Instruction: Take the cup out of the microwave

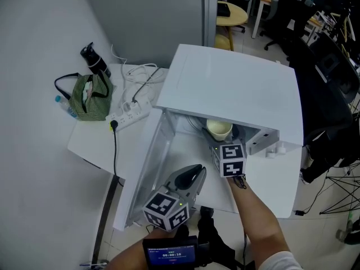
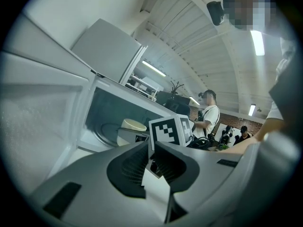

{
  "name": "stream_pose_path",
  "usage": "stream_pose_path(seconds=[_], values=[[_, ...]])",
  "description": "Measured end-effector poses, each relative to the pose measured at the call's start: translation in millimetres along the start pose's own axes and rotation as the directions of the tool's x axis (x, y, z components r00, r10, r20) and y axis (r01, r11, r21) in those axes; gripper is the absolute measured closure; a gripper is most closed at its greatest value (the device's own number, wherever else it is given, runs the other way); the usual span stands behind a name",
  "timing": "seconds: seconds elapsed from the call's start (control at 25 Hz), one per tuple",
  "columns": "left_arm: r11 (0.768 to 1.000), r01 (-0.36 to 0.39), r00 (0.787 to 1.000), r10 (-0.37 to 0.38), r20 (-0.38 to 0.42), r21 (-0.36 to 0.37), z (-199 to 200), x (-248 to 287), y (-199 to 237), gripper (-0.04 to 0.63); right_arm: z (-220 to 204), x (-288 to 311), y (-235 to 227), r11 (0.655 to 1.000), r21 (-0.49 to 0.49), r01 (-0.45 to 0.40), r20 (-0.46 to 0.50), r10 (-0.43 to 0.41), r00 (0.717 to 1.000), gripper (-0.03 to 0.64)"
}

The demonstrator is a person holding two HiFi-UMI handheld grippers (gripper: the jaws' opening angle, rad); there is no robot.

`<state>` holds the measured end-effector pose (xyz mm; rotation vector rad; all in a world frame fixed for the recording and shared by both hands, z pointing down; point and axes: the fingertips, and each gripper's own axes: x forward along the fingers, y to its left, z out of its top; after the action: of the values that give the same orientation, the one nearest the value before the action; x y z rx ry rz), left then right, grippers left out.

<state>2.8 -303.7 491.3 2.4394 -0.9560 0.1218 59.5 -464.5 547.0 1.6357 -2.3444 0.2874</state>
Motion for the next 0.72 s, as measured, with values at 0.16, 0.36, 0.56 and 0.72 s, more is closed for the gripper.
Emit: stream_pose_path(seconds=[0.16,0.36,0.56,0.72], values=[[1.000,0.012,1.000,-0.012,0.009,0.005,5.9,-5.0,-7.6,0.531,-0.4,-19.2,3.6,1.000,0.007,0.003,-0.015,-0.003,1.000,0.167],[1.000,0.023,1.000,-0.023,0.016,0.004,10.6,-13.2,-17.3,0.531,1.9,-47.5,9.2,1.000,0.008,0.006,-0.024,-0.005,1.000,0.167],[0.999,0.030,0.999,-0.031,0.030,0.029,18.8,-16.8,-22.8,0.531,6.7,-75.4,12.9,1.000,0.003,0.019,-0.017,-0.019,1.000,0.166],[0.998,0.048,0.999,-0.048,0.023,0.034,19.7,-19.1,-31.0,0.531,2.9,-98.4,14.4,0.999,0.007,0.033,-0.032,-0.033,0.999,0.167]])
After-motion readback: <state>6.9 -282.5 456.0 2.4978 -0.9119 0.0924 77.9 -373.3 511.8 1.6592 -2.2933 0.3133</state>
